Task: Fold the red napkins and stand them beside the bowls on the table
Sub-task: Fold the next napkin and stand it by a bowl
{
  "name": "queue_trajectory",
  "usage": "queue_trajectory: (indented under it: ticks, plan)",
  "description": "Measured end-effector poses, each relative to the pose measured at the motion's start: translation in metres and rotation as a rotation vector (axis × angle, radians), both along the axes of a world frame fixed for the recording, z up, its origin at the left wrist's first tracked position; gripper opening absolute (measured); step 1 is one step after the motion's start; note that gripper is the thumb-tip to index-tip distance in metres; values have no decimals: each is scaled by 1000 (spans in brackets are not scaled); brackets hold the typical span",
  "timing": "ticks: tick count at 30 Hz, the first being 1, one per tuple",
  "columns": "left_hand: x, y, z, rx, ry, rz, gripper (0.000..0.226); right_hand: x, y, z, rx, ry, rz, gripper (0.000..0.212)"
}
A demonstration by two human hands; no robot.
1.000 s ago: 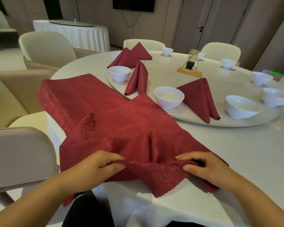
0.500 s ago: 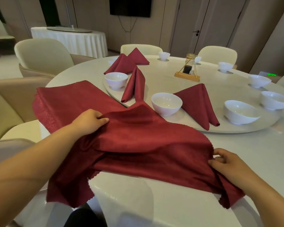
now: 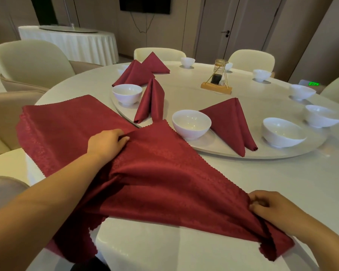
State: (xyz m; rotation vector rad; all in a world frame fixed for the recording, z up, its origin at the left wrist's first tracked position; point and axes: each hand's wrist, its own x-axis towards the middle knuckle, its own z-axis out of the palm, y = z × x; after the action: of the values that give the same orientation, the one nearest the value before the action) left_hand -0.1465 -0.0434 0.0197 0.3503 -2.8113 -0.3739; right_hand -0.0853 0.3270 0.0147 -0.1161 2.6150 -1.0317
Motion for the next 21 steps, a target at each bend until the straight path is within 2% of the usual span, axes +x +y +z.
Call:
queue_trajectory:
  ticks: [3, 6, 8, 10, 12, 15, 17, 19, 21]
  plan:
    - [5, 5, 6, -90, 52, -153, 39, -2, 0, -1, 10, 12, -4, 22]
    - [39, 21, 6, -120, 301, -351, 42, -4, -2, -1, -11, 12, -15, 17]
    - [70, 39, -4, -60, 392, -501, 40, -4, -4, 1, -33, 8, -32, 12]
    - [96, 58, -27, -17, 376, -599, 33, -2, -8, 4, -49, 43, -73, 8]
    - [114, 74, -51, -47, 299, -616, 33, 3, -8, 7, -76, 119, -164, 18]
    - [124, 86, -71, -59, 187, -573, 41, 23, -5, 15, -94, 379, -339, 23]
    - [123, 87, -71, -70, 144, -524, 45, 43, -2, 15, -178, 521, -449, 23]
    - [122, 88, -68, -97, 104, -507, 47, 66, -3, 5, -219, 550, -492, 39]
    - [121, 89, -68, -120, 59, -518, 47, 82, -6, -9, -148, 522, -518, 47]
